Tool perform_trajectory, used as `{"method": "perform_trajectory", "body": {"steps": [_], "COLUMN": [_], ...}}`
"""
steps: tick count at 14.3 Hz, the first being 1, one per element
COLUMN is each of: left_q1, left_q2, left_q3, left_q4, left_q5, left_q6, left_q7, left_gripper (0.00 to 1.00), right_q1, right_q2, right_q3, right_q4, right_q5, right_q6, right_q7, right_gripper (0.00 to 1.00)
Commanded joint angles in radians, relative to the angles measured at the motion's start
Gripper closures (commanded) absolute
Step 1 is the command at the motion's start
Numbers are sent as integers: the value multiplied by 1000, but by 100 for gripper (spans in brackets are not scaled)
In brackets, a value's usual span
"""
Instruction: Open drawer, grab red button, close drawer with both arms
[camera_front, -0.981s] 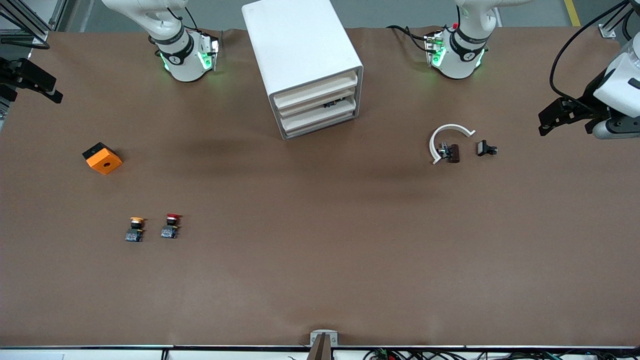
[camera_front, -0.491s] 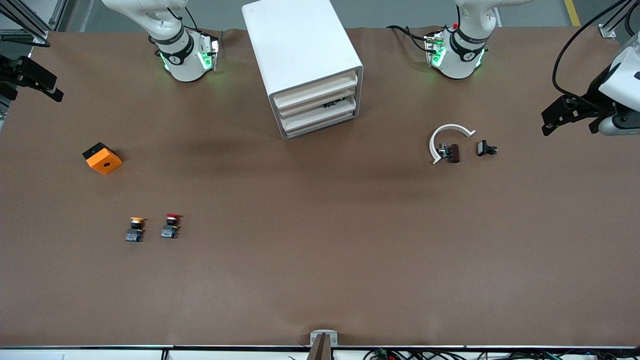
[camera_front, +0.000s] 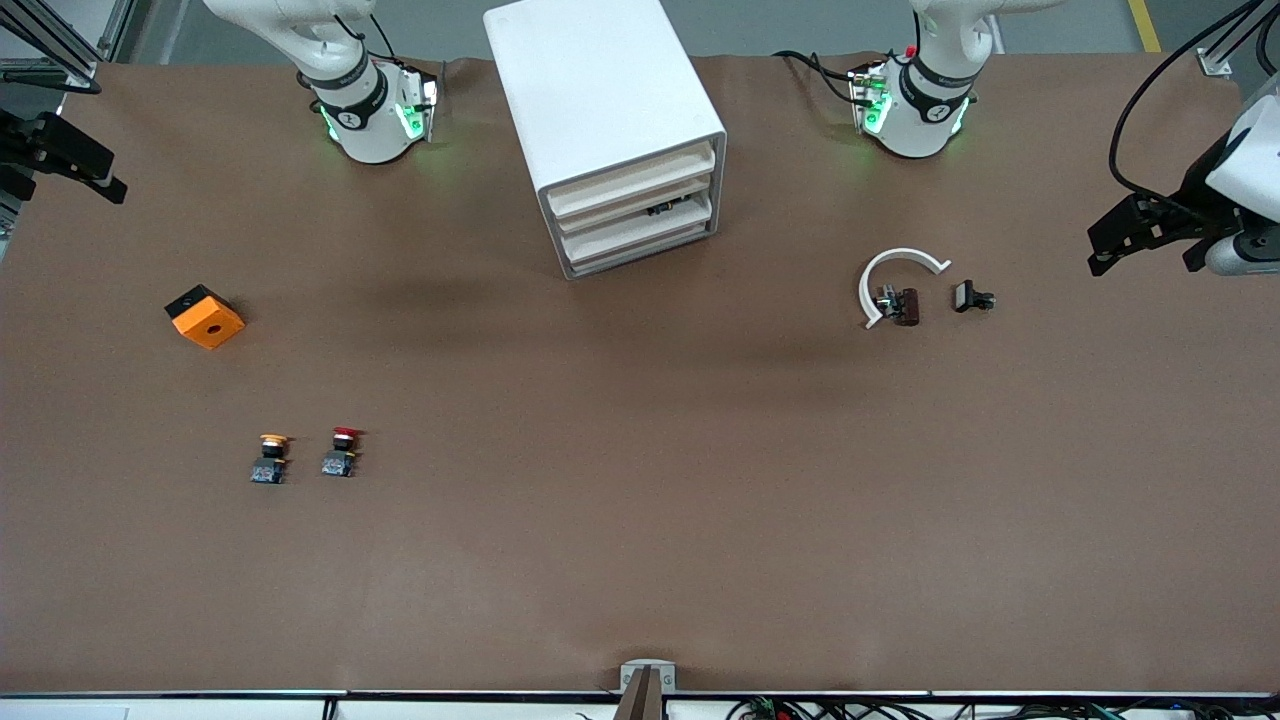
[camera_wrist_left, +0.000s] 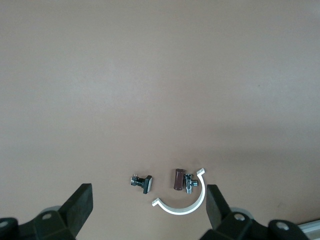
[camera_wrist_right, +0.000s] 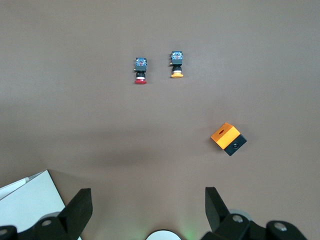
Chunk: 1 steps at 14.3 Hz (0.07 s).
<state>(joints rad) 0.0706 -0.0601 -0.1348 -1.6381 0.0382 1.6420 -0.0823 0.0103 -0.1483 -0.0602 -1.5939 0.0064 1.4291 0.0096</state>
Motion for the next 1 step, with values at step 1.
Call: {"method": "perform_trajectory", "body": {"steps": [1], "left_q1": [6], "left_q2": [36], "left_q3": [-3], "left_q4": [61], "left_q5": [-17], "left_q6": [-51], "left_q7": [4], "left_gripper": [0], "right_q1": [-7], "right_q2": [-20], "right_q3": [5], "right_q4": [-12], "right_q5": [4], "right_q6": [-2], "right_q7": [10], "right_gripper": [0]}}
